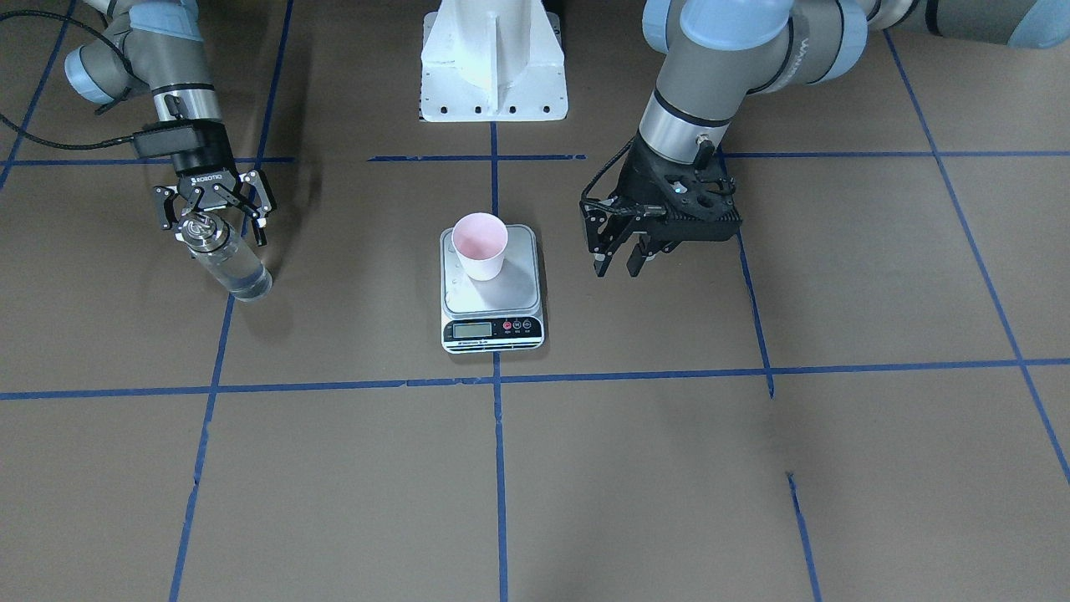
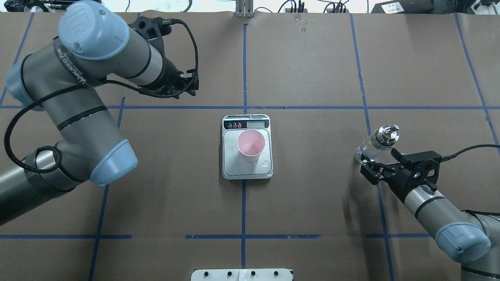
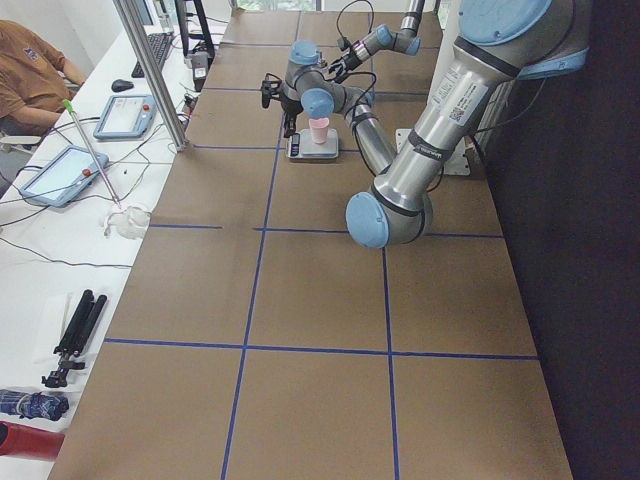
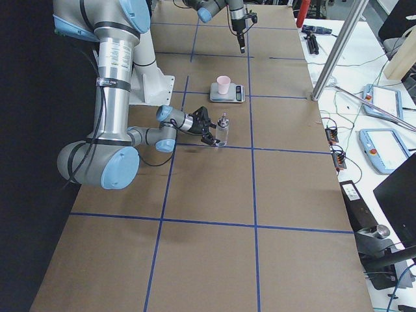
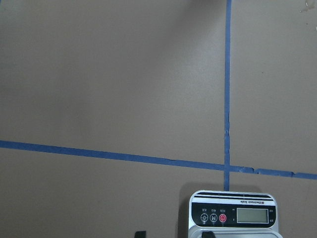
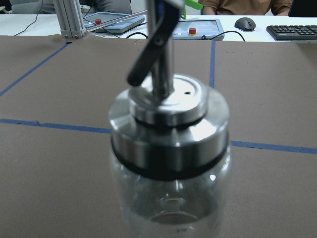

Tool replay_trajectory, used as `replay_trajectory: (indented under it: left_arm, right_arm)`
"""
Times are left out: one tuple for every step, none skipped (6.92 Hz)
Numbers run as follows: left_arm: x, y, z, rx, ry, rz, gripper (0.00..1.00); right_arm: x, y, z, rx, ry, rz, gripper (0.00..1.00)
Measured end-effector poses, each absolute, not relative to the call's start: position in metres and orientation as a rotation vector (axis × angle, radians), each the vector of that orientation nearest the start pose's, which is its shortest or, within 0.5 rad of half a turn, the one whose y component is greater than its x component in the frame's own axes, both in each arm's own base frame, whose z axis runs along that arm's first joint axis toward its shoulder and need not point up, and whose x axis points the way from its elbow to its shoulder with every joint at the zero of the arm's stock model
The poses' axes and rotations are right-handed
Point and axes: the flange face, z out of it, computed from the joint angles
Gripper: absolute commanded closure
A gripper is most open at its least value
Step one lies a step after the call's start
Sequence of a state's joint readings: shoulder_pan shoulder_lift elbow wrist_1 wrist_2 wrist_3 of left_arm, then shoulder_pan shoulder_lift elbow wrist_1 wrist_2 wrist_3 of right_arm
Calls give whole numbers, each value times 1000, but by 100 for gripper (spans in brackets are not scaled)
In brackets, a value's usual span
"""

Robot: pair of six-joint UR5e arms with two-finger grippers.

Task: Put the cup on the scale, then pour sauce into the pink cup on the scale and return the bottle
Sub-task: 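Close the right gripper around the glass sauce bottle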

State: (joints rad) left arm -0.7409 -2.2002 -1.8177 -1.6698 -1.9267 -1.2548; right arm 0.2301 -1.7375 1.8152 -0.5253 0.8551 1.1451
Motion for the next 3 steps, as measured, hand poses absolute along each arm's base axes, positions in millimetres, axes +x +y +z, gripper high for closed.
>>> replay_trajectory:
  left_arm:
    - [401,-501,175,205,999,-216,51]
    - [400,-502,175,206,998,-218,51]
    - [399,-502,177,205,996,-219,51]
  right_arm:
    - [-376,-292,493,945,-807,229,3]
    - [-379,-293,493,946,-808,227,3]
    - [-383,-294,495,946,-803,227,3]
